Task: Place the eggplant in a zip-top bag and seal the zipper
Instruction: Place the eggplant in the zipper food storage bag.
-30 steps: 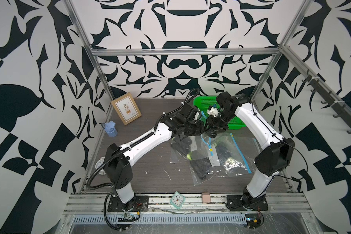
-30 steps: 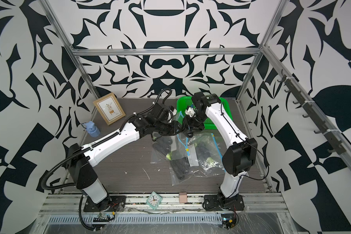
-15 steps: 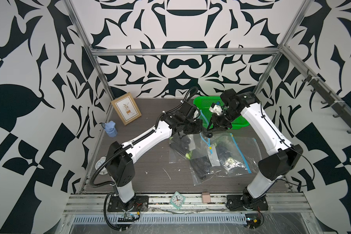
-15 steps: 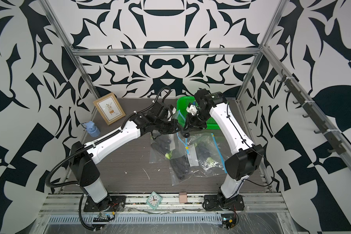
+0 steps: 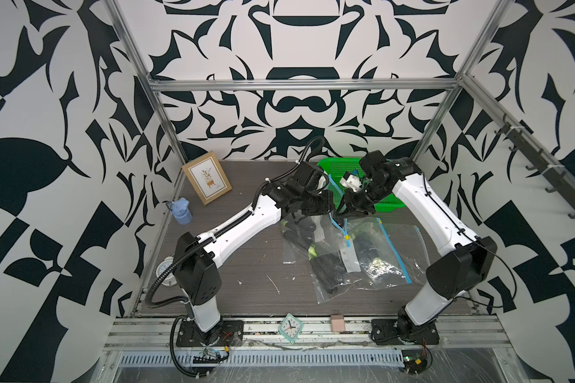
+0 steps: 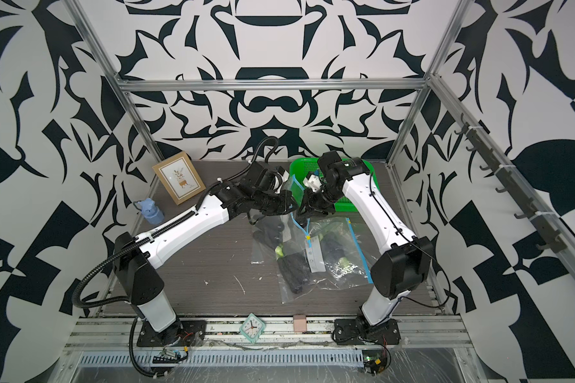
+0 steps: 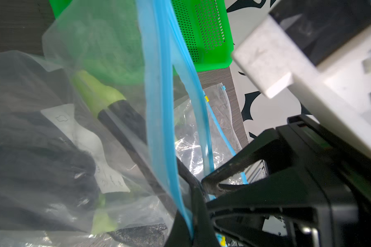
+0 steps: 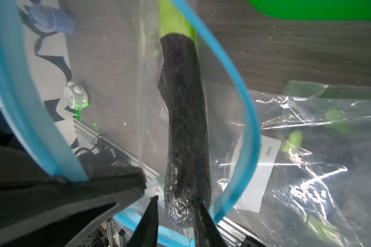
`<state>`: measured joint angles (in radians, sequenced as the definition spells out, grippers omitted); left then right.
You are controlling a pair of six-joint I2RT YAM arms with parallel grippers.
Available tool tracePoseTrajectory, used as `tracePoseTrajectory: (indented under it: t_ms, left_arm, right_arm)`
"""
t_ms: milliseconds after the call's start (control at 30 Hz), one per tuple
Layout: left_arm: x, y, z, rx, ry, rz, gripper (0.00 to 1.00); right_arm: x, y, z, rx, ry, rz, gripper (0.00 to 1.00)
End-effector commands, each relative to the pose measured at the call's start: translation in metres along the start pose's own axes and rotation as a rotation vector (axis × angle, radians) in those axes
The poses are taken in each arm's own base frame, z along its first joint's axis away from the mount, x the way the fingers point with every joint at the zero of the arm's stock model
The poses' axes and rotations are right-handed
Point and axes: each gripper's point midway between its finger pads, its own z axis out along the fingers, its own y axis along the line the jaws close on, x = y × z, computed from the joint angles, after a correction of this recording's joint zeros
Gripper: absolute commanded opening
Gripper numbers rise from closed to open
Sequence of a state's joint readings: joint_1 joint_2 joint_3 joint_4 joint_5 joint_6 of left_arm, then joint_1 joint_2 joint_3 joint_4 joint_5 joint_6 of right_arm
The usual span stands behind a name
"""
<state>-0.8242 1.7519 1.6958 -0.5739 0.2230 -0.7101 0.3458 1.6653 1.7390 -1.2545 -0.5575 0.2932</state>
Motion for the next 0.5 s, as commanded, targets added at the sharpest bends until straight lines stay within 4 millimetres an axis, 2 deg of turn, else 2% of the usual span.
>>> tracePoseTrajectory:
  t_ms: [0,67,200,400,467]
  left_arm:
    - [-0.016,-0.007,-0.012,0.003,-0.036,-0.003,0.00]
    - [-0.026,-0.010,-0.021,0.016,-0.067,-0.025,0.00]
    - [-0.049,-0.015,-0.043,0.042,-0.165,-0.097,0.00]
    - [-0.082,-0.024,-0.090,-0.004,-0.355,-0.129,0.00]
    - [-0.091,-0.028,-0.107,-0.016,-0.409,-0.122,0.00]
  right_arm:
    - [-0.012,0.033,-0.031,-0.084,-0.147,-0.123,0.34]
    - [-0.017,0.044,-0.049,-0.096,-0.229,-0.184,0.37]
    - [-0.026,0.061,-0.085,-0.105,-0.404,-0.294,0.52]
    - [-0.031,0.073,-0.132,-0.158,-0.607,-0.394,0.66]
    - [-0.032,0.070,-0.142,-0.155,-0.650,-0.423,0.69]
